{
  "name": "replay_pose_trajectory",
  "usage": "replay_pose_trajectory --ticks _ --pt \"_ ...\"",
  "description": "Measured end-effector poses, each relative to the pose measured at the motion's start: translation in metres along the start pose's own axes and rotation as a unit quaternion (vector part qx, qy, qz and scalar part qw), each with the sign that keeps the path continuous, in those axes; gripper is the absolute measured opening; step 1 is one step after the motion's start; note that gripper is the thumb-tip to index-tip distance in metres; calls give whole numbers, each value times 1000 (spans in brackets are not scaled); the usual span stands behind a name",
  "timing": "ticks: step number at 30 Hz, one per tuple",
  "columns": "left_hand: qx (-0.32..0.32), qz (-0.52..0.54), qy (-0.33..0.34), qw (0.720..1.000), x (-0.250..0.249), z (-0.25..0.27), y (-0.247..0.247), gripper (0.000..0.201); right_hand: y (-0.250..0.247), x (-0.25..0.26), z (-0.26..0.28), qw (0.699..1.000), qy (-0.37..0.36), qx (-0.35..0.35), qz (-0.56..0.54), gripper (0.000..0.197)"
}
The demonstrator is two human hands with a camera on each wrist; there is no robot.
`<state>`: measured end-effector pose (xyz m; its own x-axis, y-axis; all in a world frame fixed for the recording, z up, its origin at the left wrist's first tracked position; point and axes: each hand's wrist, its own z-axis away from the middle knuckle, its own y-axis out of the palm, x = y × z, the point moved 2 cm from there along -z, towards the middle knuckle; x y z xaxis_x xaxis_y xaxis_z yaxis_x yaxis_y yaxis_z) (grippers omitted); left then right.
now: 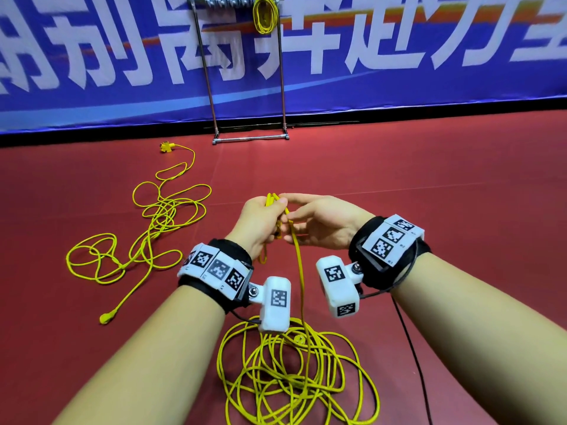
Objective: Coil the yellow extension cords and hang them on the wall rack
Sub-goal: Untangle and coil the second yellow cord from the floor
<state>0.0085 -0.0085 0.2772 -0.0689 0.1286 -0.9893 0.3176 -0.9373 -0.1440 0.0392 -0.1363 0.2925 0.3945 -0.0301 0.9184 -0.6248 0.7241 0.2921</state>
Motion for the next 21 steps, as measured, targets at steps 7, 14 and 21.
replay_pose_trajectory --ticks 7,14,21 --pt "-62 131 -23 989 3 -14 -12 15 -1 -11 -4 998 -26 40 45 36" --pt "-124 225 -46 965 -1 -18 -33 27 -7 -22 0 983 -9 80 163 25" --pt "-117 201 -83 969 4 -21 -32 28 10 -21 -2 970 -30 117 212 31"
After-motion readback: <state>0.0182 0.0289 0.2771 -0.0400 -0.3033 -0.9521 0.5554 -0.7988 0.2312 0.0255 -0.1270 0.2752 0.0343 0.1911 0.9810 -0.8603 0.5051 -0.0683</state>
